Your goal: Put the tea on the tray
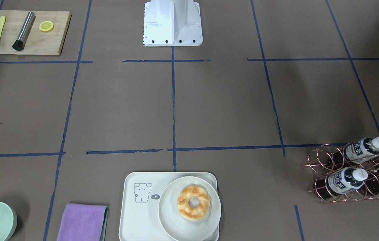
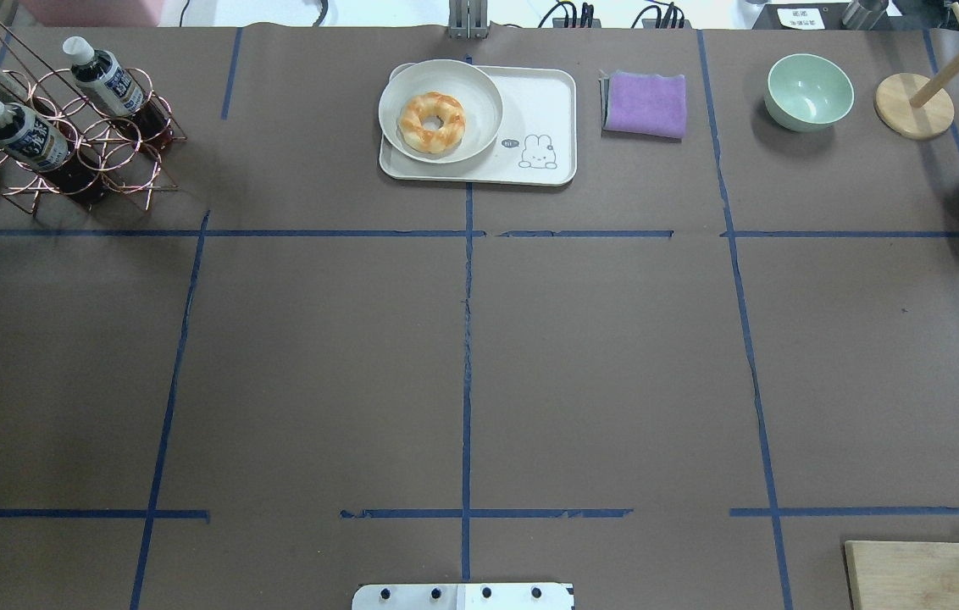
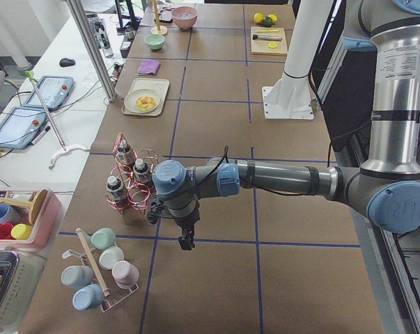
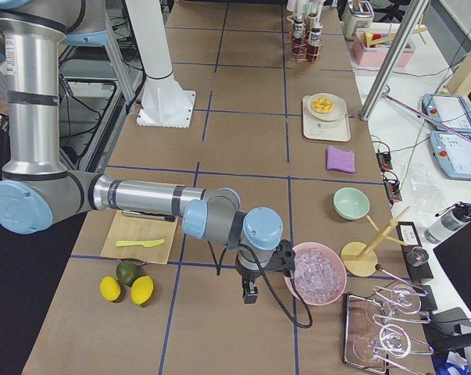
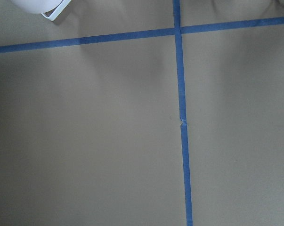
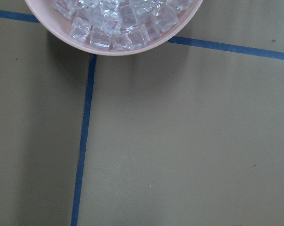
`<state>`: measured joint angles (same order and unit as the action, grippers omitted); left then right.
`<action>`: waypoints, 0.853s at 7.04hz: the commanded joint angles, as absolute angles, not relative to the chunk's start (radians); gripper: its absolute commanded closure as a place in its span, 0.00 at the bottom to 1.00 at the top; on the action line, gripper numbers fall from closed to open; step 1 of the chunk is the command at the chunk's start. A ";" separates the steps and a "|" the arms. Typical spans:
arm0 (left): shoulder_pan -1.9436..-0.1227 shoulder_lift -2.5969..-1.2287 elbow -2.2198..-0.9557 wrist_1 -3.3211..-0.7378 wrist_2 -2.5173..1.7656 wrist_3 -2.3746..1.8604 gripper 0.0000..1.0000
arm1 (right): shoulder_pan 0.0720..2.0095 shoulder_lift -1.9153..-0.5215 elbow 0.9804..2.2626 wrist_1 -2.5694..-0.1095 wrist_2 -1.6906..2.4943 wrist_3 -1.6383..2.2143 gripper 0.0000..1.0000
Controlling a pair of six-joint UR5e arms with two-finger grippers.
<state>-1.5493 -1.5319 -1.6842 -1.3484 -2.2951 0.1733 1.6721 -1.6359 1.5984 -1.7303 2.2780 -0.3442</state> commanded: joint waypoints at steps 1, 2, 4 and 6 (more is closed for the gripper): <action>-1.549 -1.531 -1.684 -1.347 -2.295 0.173 0.00 | 1.674 -1.637 1.600 -1.730 2.279 -0.344 0.00; -1.549 -1.532 -1.686 -1.347 -2.296 0.173 0.00 | 1.674 -1.637 1.600 -1.730 2.279 -0.344 0.00; -1.549 -1.540 -1.733 -1.353 -2.293 0.173 0.00 | 1.672 -1.637 1.606 -1.730 2.279 -0.342 0.00; -1.546 -1.630 -1.753 -1.449 -2.296 0.169 0.00 | 1.672 -1.637 1.606 -1.730 2.281 -0.341 0.00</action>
